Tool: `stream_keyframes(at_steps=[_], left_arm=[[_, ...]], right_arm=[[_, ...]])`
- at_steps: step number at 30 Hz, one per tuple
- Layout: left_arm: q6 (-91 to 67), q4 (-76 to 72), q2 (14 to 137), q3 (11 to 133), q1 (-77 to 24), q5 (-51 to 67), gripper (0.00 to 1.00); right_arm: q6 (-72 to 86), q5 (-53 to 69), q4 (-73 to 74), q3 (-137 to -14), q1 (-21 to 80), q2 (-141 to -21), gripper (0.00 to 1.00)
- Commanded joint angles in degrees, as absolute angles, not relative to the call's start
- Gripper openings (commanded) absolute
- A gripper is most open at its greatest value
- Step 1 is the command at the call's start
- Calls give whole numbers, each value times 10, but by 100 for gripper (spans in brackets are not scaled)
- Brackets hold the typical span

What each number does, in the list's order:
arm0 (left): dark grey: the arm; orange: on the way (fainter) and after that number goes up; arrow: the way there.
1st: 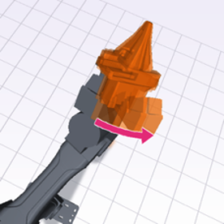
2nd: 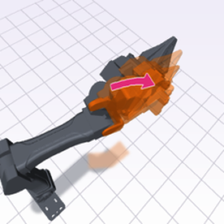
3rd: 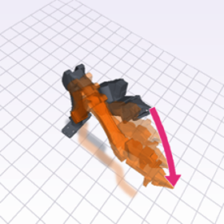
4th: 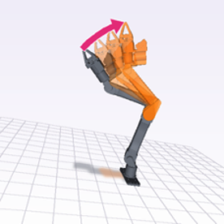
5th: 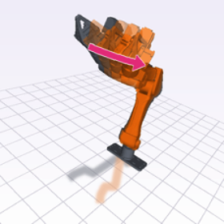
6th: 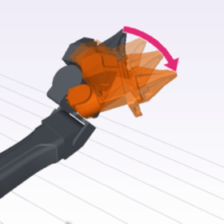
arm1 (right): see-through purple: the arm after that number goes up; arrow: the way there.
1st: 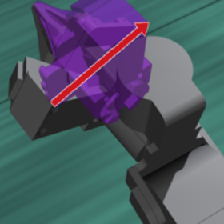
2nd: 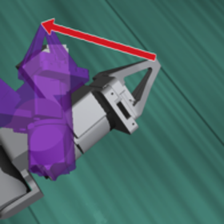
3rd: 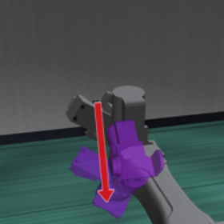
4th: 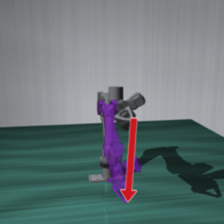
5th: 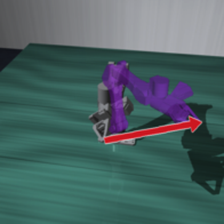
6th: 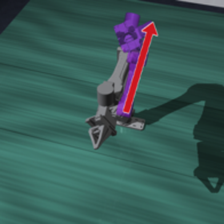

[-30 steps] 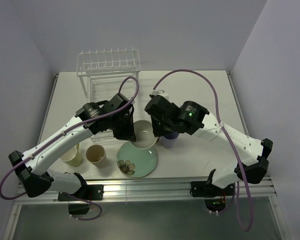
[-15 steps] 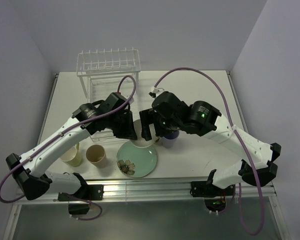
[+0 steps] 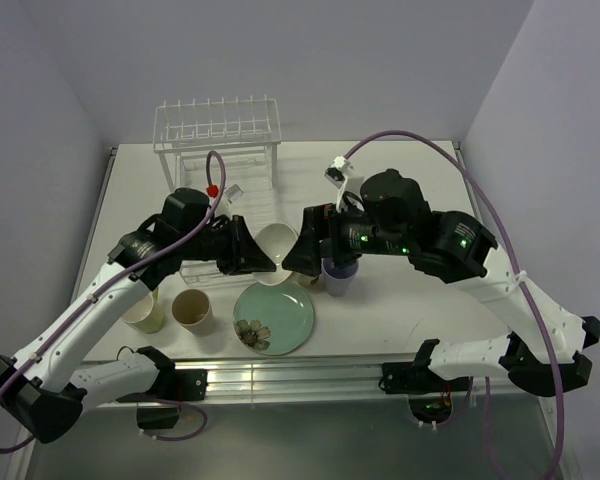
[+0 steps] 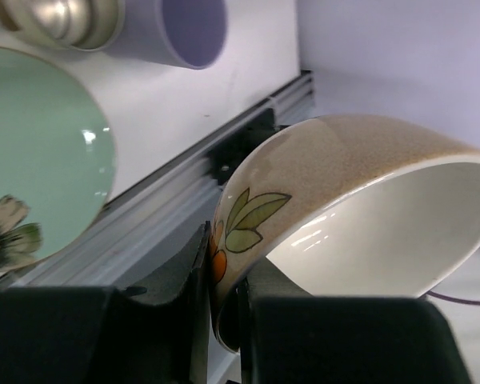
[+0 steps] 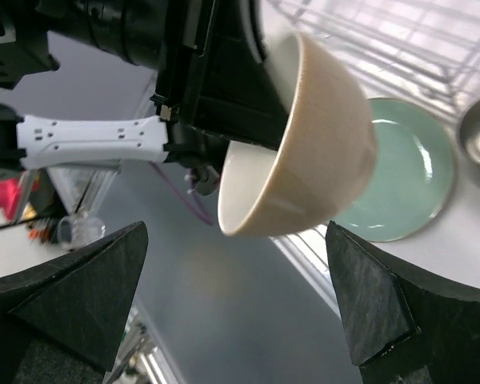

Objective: Load the mixed dishes into the dish rack

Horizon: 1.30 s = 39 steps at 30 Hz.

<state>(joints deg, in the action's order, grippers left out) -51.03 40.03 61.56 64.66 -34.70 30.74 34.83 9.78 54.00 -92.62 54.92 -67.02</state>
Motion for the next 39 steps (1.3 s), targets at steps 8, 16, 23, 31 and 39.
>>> stream_keyframes(at_steps=[8,16,23,31,39], left_arm=[[-579,233,566,645,-345,401,0],[-598,203,549,633,-334,413,0],[-599,196,546,634,-327,419,0],[-593,204,544,632,-325,412,0],[-549,264,566,674,-320,381,0]], right_arm=[[372,233,415,-889,484,-675,100],[395,198,431,-882,483,-667,100],[407,188,427,-879,480,-665,99],[415,207,401,-876,480,-679,87],[414,221,391,-882,479,-692,78]])
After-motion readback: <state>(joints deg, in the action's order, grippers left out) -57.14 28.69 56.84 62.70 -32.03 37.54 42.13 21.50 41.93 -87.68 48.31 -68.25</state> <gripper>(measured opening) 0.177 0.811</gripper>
